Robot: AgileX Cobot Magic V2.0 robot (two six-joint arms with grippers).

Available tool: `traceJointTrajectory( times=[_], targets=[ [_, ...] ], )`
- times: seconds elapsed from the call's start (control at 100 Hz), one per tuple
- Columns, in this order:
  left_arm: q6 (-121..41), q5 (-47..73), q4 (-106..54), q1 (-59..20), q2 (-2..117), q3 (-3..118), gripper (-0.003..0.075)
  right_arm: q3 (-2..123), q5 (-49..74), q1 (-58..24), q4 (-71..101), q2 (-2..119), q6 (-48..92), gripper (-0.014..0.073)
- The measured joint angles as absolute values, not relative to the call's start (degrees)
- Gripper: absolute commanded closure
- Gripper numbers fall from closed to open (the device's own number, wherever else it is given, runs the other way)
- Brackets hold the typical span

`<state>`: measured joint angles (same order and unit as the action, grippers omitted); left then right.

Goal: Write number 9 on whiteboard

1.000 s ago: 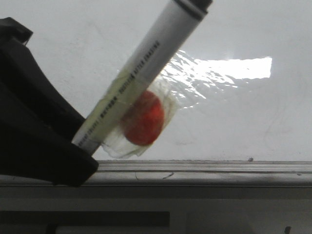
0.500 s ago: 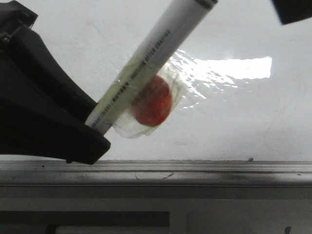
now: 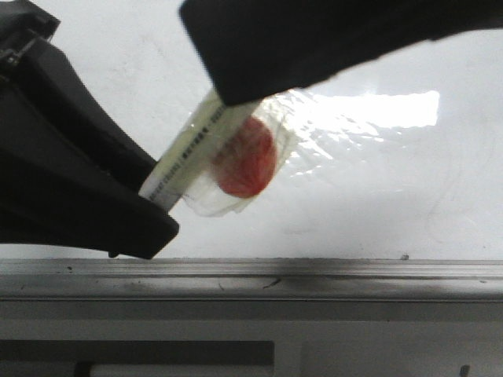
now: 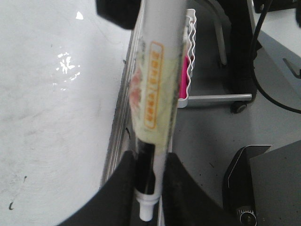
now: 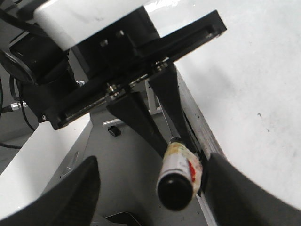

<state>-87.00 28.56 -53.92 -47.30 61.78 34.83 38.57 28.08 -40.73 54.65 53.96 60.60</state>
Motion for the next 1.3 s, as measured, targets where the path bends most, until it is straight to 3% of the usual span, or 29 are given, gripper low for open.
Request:
traceJointTrajectory(
  times=[0.51,0.74,0.93,1.19,1.26,1.3],
  targets=[
    [-87.0,27.9,-53.9,-47.3,61.8,34.8,0.0741,42.1,27.2,-42.9,55.4,61.2,60.6,0.0178],
    [-87.1,28.2,-54.1,-47.3,61.8,34.8,0.0741,42.1,27.2,-42.9,55.6,61.3,60.7,0.0376],
    [-87.2,29.1,-54.8,-47.4,61.7,34.8,0.0741,42.1,26.1,-42.9,56.4,61.3,61.1,0.0638],
    [-86.1,28.4,-55.8,-47.4,61.7,34.8,0.0736,42.1,24.6,-42.8,54.8,61.3,61.6,0.0651],
    [-86.1,27.6,-57.0,-47.4,61.7,34.8,0.0678,42.5,24.4,-42.7,54.5,61.3,61.6,0.0650],
    [-86.1,27.0,-57.9,-47.4,61.7,34.8,0.0603,42.9,24.4,-42.5,54.0,61.3,61.5,0.0642]
  ],
)
